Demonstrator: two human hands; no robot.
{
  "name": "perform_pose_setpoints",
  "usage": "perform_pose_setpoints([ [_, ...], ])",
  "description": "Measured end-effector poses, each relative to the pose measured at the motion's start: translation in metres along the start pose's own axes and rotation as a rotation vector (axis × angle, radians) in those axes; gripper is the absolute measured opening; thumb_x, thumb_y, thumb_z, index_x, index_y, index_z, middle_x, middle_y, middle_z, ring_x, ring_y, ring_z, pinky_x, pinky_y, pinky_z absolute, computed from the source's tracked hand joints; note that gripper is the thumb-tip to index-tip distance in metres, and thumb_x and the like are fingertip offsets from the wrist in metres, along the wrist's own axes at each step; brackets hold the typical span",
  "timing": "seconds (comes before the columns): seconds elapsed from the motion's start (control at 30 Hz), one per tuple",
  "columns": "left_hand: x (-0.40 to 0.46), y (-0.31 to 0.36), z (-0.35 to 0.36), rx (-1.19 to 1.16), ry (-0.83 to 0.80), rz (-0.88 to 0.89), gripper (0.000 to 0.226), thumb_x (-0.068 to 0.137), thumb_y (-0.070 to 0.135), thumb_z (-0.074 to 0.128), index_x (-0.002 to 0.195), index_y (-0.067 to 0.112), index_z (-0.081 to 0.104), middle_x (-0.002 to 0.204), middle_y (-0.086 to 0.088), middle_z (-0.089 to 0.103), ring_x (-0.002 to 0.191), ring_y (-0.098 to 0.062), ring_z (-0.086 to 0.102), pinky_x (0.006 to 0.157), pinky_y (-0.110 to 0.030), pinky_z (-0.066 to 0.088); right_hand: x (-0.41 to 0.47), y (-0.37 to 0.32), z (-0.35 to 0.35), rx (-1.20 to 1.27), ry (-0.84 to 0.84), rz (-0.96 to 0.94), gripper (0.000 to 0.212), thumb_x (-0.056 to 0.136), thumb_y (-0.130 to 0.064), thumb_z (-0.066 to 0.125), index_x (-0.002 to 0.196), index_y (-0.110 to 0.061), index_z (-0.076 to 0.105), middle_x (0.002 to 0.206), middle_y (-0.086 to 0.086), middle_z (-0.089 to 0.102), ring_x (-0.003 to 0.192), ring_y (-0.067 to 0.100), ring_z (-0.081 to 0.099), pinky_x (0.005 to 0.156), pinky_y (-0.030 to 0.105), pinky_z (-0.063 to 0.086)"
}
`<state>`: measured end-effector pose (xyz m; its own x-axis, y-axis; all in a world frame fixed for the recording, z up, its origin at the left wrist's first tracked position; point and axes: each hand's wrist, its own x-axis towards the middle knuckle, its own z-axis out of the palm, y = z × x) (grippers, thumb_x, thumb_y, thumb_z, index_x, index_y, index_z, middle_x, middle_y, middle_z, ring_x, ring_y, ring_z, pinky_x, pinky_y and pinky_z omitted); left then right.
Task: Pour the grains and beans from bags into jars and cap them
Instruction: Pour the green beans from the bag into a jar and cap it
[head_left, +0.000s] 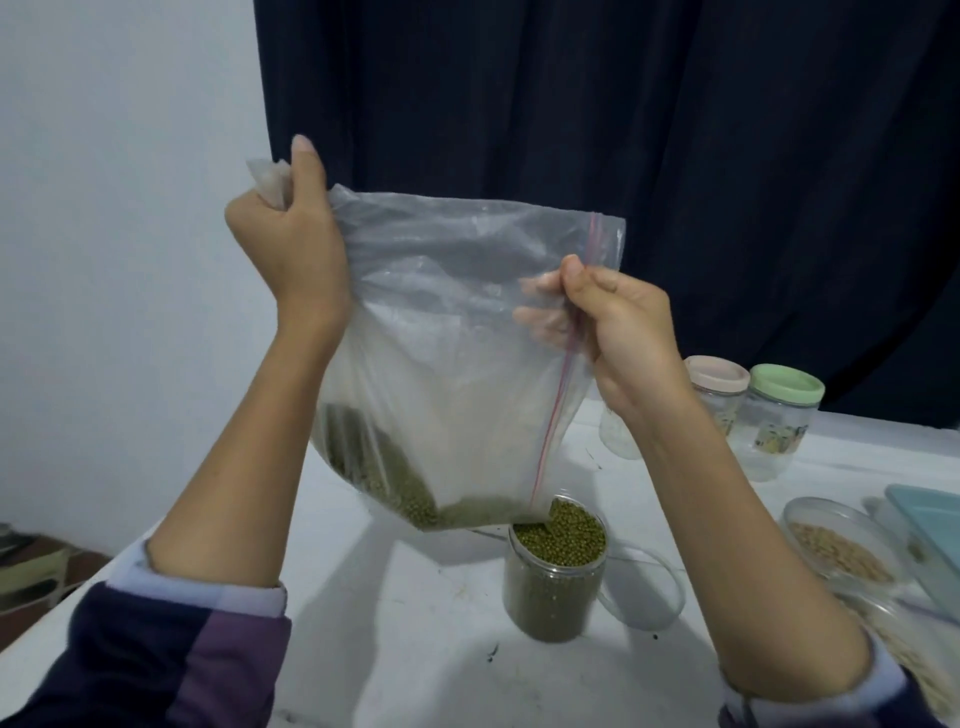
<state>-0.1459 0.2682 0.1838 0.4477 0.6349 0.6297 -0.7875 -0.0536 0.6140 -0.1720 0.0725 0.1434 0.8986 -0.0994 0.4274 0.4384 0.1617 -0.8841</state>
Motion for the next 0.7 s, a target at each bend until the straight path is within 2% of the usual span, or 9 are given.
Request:
perform_pose_setpoints([
  [0.23, 0.004, -0.041, -0.047, 0.007, 0.146, -0.278, 0.05, 0.09, 0.02, 0.058, 0.055, 0.023, 0.023, 0.041, 0.017, 0.024, 0.047, -0.003, 0.025, 0.049, -0.02, 0.026, 0.0, 0.0, 0.033, -0.175, -0.107, 0.034, 0.025, 0.096, -0.016, 0.055, 0.086, 0.003, 0.067, 0.071, 0.001, 0.069, 0.062, 0.015, 0.071, 0.069, 0.033, 0.058],
  [0.3, 0.001, -0.051, -0.06, 0.015, 0.181, -0.344, 0.048, 0.089, 0.021, 0.059, 0.056, 0.022, 0.024, 0.041, 0.016, 0.026, 0.045, -0.003, 0.026, 0.048, -0.02, 0.027, 0.001, 0.003, 0.041, -0.233, -0.128, 0.052, 0.025, 0.096, -0.016, 0.056, 0.09, 0.006, 0.067, 0.073, 0.004, 0.068, 0.062, 0.014, 0.07, 0.065, 0.03, 0.058],
  [0.37, -0.003, -0.06, -0.071, 0.036, 0.22, -0.398, 0.046, 0.09, 0.022, 0.059, 0.057, 0.021, 0.027, 0.039, 0.016, 0.029, 0.042, -0.001, 0.029, 0.047, -0.018, 0.029, 0.002, 0.009, 0.048, -0.264, -0.142, 0.071, 0.022, 0.096, -0.017, 0.057, 0.088, 0.001, 0.068, 0.078, 0.005, 0.069, 0.063, 0.016, 0.071, 0.06, 0.027, 0.056],
  [0.47, -0.012, -0.074, -0.086, 0.131, 0.247, -0.468, 0.043, 0.092, 0.036, 0.056, 0.059, 0.021, 0.032, 0.049, 0.015, 0.036, 0.043, 0.0, 0.035, 0.05, -0.015, 0.033, 0.003, 0.017, 0.057, -0.299, -0.155, 0.085, 0.021, 0.095, -0.017, 0.059, 0.084, -0.002, 0.068, 0.082, 0.005, 0.07, 0.065, 0.019, 0.072, 0.053, 0.023, 0.055],
  [0.53, -0.016, -0.08, -0.094, 0.279, 0.25, -0.515, 0.043, 0.094, 0.052, 0.046, 0.065, 0.02, 0.046, 0.064, 0.012, 0.047, 0.055, 0.0, 0.046, 0.06, -0.019, 0.04, 0.005, 0.021, 0.064, -0.343, -0.172, 0.081, 0.021, 0.094, -0.017, 0.059, 0.084, -0.002, 0.069, 0.085, 0.006, 0.07, 0.065, 0.02, 0.072, 0.051, 0.021, 0.053],
  [0.6, -0.015, -0.083, -0.099, 0.542, 0.218, -0.577, 0.054, 0.095, 0.059, 0.035, 0.096, 0.012, 0.061, 0.093, 0.001, 0.062, 0.086, -0.014, 0.058, 0.086, -0.03, 0.044, 0.007, 0.023, 0.07, -0.379, -0.187, 0.073, 0.021, 0.095, -0.017, 0.059, 0.082, -0.004, 0.068, 0.087, 0.007, 0.07, 0.067, 0.022, 0.072, 0.051, 0.022, 0.052],
  [0.63, -0.013, -0.082, -0.1, 0.681, 0.194, -0.592, 0.057, 0.095, 0.058, 0.035, 0.112, 0.008, 0.058, 0.11, -0.004, 0.062, 0.102, -0.023, 0.058, 0.097, -0.038, 0.039, 0.008, 0.023, 0.072, -0.389, -0.187, 0.072, 0.021, 0.095, -0.017, 0.059, 0.08, -0.004, 0.068, 0.087, 0.007, 0.07, 0.068, 0.022, 0.072, 0.051, 0.022, 0.052],
  [0.7, -0.007, -0.08, -0.097, 0.848, 0.123, -0.516, 0.051, 0.096, 0.047, 0.041, 0.127, 0.007, 0.049, 0.13, -0.008, 0.055, 0.12, -0.029, 0.05, 0.106, -0.044, 0.028, 0.011, 0.023, 0.074, -0.406, -0.185, 0.077, 0.021, 0.095, -0.017, 0.059, 0.079, -0.005, 0.067, 0.088, 0.008, 0.07, 0.067, 0.023, 0.072, 0.05, 0.022, 0.052],
])
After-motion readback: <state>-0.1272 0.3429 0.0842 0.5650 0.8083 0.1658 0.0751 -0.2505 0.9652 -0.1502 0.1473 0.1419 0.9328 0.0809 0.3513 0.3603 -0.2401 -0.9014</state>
